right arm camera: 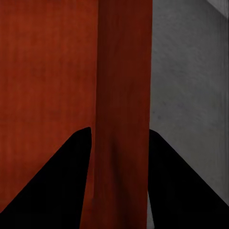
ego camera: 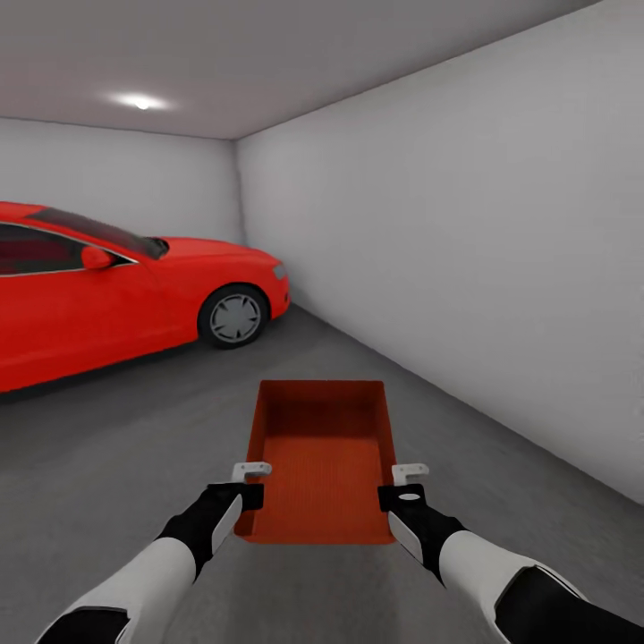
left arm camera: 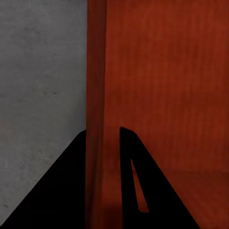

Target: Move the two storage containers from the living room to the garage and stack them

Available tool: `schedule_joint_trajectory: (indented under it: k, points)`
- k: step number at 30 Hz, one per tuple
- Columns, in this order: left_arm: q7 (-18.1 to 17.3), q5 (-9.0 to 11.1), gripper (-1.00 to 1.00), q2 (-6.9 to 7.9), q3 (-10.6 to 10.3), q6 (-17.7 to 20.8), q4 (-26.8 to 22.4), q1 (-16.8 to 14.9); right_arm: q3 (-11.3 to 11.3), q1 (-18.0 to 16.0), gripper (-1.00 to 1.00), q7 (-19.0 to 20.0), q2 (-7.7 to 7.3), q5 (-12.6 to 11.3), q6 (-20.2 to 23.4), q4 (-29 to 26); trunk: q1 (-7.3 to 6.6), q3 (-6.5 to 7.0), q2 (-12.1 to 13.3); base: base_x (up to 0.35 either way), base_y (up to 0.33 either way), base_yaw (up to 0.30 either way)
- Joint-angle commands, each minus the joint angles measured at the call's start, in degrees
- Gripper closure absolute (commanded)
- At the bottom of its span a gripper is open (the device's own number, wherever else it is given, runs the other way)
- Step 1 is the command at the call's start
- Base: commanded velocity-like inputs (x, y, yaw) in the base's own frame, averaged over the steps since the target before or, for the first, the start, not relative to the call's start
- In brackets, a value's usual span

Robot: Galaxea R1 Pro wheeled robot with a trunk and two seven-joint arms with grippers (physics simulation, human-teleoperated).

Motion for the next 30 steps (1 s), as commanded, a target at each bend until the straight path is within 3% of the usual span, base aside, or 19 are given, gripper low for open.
schedule_joint_trajectory:
  k: [1, 30]
  points:
    - [0.52, -0.59, 1.00, -0.05, 0.67, 0.44, 0.03, 0.01, -1.32, -0.10, 1.00, -0.95, 0.06, 1.85, 0.20, -0.21, 0.07, -0.12, -0.13, 0.321, 0.000, -0.245]
    - [0.52, -0.59, 1.00, -0.05, 0.67, 0.46, 0.03, 0.01, -1.32, -0.10, 1.00, -0.91, -0.01, 1.85, 0.20, -0.21, 0.07, -0.12, -0.13, 0.321, 0.000, -0.245]
